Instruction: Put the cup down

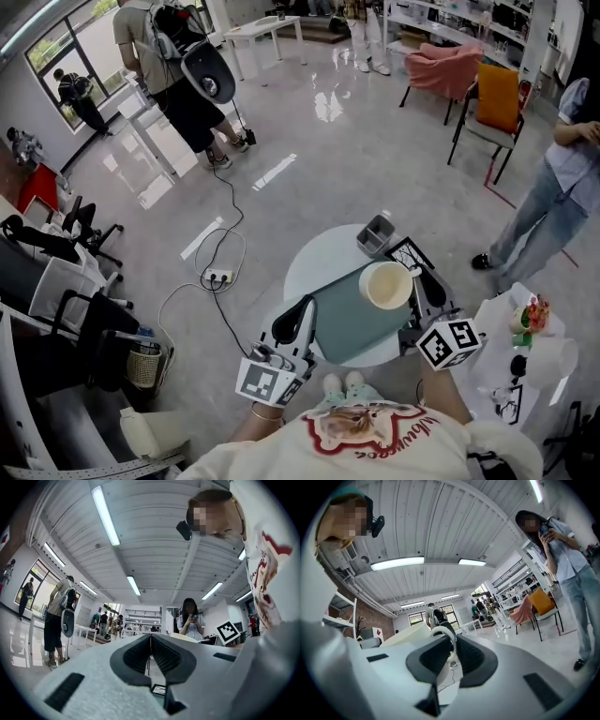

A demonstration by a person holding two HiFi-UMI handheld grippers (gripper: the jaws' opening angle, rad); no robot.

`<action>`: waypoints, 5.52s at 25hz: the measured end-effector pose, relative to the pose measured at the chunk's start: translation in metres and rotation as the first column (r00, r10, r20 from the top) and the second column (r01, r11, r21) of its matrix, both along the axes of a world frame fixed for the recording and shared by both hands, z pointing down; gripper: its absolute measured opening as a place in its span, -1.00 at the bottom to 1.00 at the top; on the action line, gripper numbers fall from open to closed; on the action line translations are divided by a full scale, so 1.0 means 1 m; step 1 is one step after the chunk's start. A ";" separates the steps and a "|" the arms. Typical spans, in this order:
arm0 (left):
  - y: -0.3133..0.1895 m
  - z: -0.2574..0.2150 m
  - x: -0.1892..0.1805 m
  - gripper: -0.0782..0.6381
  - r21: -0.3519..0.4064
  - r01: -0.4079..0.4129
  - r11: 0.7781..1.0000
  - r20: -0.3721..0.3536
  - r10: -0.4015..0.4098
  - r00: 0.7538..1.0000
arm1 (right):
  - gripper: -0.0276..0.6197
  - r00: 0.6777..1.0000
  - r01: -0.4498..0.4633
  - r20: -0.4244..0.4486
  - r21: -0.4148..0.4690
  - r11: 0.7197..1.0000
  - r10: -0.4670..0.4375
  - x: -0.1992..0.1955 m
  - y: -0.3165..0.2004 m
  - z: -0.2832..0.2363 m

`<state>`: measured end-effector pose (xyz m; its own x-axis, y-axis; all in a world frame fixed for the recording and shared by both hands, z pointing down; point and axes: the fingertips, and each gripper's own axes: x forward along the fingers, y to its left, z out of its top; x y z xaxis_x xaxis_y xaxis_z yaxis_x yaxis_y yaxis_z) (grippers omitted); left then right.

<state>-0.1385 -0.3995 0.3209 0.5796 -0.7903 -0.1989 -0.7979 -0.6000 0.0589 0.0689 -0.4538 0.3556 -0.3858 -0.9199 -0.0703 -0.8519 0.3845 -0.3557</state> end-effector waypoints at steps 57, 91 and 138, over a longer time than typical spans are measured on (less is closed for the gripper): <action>-0.027 0.114 0.000 -0.73 -0.235 0.045 0.971 0.005 -0.045 0.999 | -0.77 0.996 -0.078 -0.072 -0.314 0.946 0.058 0.017 -0.078 0.250; -0.013 0.120 -0.016 -0.74 -0.250 0.082 0.965 0.025 -0.079 0.997 | -0.77 0.980 -0.116 -0.193 -0.394 0.912 0.041 0.004 -0.074 0.293; -0.003 0.039 0.040 -0.74 -0.068 -0.069 0.995 0.022 0.071 0.997 | -0.79 0.985 0.029 -0.173 0.073 0.997 -0.016 -0.030 0.005 0.016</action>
<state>-0.0983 -0.4024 0.3603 0.6378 -0.7588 -0.1317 -0.7558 -0.6496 0.0822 0.0394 -0.4493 0.3719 -0.4183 -0.9056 -0.0697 -0.8888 0.4239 -0.1740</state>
